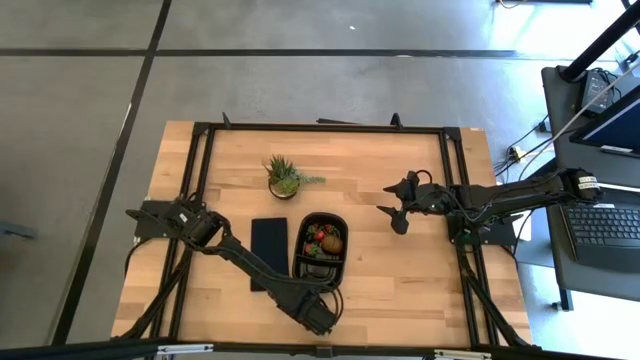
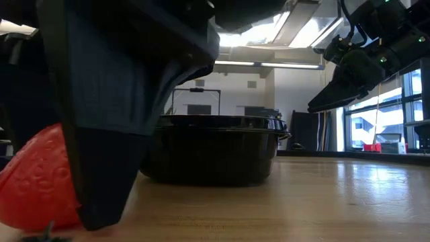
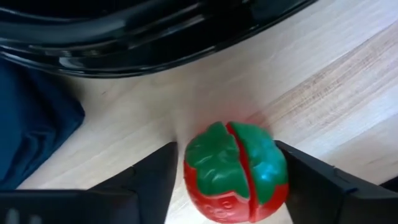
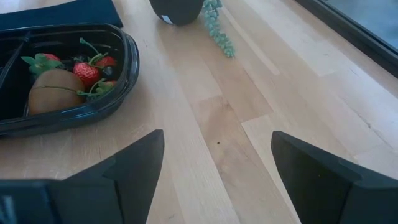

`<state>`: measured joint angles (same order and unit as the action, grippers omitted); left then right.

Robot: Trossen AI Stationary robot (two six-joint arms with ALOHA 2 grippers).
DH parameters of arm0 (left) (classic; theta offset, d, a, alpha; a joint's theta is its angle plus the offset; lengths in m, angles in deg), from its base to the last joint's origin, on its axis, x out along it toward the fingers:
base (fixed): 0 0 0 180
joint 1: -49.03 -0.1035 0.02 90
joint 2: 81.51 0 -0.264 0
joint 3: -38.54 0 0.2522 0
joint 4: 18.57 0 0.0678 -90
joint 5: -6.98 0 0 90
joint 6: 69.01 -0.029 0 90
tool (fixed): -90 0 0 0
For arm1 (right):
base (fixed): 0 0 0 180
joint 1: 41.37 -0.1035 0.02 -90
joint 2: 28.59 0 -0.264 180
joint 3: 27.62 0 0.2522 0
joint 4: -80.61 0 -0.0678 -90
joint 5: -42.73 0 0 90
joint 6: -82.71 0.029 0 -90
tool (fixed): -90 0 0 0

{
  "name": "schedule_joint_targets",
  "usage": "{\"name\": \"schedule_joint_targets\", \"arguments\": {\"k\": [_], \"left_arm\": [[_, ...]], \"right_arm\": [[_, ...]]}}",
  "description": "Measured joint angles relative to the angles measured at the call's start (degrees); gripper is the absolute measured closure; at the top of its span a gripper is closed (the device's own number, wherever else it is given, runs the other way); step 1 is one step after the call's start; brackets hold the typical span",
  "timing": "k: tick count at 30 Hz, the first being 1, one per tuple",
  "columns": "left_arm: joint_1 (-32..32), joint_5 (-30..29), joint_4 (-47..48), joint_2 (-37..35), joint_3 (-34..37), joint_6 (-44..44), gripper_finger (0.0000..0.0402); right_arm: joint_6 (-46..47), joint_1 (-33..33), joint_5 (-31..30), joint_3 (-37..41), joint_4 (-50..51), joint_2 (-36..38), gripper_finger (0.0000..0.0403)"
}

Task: Pick and placing Produce into tupperware
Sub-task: Put the red strawberry into the black bin

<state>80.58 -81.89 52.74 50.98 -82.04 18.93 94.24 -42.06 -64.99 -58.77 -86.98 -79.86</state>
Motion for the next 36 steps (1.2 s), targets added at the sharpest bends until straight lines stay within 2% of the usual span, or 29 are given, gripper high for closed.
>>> {"name": "schedule_joint_targets", "arguments": {"k": [6,9,15,21,24,31,36], "left_arm": [[-0.18,-0.1,0.36,0.0,0.02,-0.21,0.0205],[-0.71,1.79,0.49,-0.12,0.0,-2.13,0.0221],[-3.23,6.73,0.97,-1.31,-0.01,-9.26,0.022],[-5.68,6.63,2.41,-5.11,-0.26,-14.98,0.0223],[-6.22,4.02,2.66,-8.34,-0.28,-17.41,0.0225],[-10.43,-10.32,3.43,-13.61,-0.29,-26.79,0.0214],[-14.64,-12.38,3.19,-13.23,-0.35,-33.27,0.0218]], "right_arm": [[0.0,0.0,0.0,0.0,0.0,0.0,0.0105],[-0.01,0.0,0.0,0.0,0.0,-0.02,0.0105],[0.15,0.0,0.0,0.0,0.0,-0.02,0.0105],[0.16,0.0,0.0,-0.02,0.2,0.0,0.0105],[0.09,0.02,0.0,-0.02,0.19,0.0,0.0105],[0.04,0.02,0.0,-0.02,0.11,0.0,0.0105],[0.23,0.02,0.0,-0.02,0.28,0.0,0.0104]]}}
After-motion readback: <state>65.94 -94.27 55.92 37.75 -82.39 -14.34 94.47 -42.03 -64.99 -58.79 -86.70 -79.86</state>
